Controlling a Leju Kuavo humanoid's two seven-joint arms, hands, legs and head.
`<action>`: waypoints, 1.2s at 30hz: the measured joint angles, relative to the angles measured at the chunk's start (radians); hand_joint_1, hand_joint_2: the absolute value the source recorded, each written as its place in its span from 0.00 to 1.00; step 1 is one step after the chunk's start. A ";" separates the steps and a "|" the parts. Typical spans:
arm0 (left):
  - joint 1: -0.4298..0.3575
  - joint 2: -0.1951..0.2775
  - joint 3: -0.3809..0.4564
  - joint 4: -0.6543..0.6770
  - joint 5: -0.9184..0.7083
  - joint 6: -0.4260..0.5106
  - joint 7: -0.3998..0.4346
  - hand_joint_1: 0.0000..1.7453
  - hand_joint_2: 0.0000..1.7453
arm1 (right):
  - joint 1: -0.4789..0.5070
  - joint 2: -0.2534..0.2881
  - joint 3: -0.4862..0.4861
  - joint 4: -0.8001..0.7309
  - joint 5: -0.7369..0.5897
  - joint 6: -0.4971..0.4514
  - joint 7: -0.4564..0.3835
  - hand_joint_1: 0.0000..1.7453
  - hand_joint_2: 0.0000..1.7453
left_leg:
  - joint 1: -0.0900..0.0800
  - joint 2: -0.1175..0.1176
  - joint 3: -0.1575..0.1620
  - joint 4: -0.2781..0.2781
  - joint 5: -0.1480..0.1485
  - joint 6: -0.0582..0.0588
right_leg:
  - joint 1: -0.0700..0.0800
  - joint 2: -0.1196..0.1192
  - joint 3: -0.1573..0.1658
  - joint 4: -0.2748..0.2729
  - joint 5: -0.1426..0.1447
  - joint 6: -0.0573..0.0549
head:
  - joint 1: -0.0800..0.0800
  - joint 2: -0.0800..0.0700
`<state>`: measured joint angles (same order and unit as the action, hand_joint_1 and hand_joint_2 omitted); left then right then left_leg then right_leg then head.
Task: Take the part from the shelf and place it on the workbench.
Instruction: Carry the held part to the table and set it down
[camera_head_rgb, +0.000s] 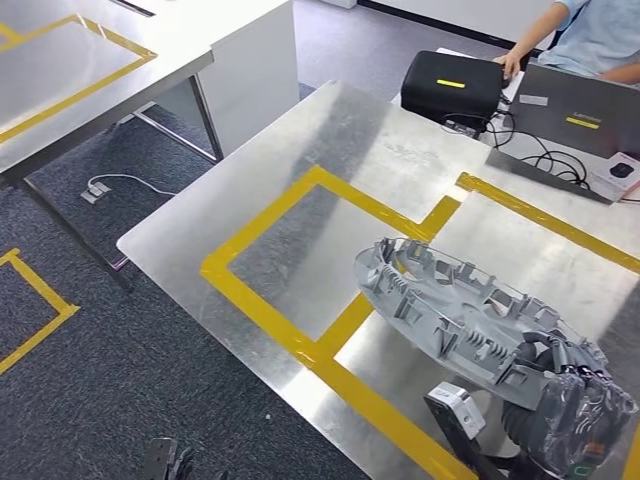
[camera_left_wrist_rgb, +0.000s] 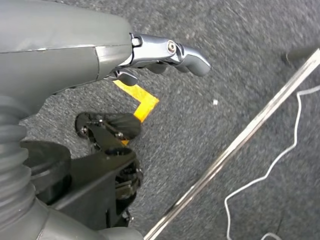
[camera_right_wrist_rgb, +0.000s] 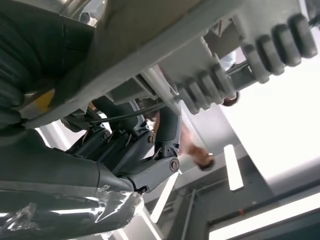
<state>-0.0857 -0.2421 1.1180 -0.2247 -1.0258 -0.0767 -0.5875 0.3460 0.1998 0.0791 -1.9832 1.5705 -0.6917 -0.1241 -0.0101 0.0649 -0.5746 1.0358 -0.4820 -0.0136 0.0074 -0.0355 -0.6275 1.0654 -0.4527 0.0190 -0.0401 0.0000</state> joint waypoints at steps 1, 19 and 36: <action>-0.001 0.000 0.000 0.000 0.000 0.000 0.000 0.00 1.00 | 0.000 -0.002 0.000 0.003 0.000 0.000 0.012 1.00 1.00 | 0.002 -0.008 -0.004 0.014 -0.013 -0.006 | -0.003 0.012 0.002 -0.004 0.002 -0.005 | -0.001 0.000; -0.003 0.001 0.010 0.000 0.006 -0.004 0.001 0.00 1.00 | -0.008 -0.047 0.012 0.101 -0.002 0.000 0.157 1.00 1.00 | 0.022 -0.083 -0.001 -0.019 0.019 0.020 | -0.014 0.058 -0.070 0.140 -0.084 0.038 | 0.004 0.000; -0.015 0.014 0.013 0.000 -0.040 -0.033 0.009 0.00 1.00 | -0.201 -0.239 0.083 0.522 -0.161 0.251 0.189 1.00 1.00 | 0.016 -0.048 0.018 -0.029 0.023 0.000 | -0.002 0.039 0.051 -0.032 -0.011 0.020 | 0.004 0.000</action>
<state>-0.1010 -0.2276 1.1307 -0.2247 -1.0659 -0.1098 -0.5783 0.1449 -0.0393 0.1625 -1.4614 1.4099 -0.4411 0.0651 0.0062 0.0166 -0.5563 1.0065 -0.4587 -0.0134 0.0050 0.0035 -0.5764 1.0330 -0.4640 0.0388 -0.0366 0.0000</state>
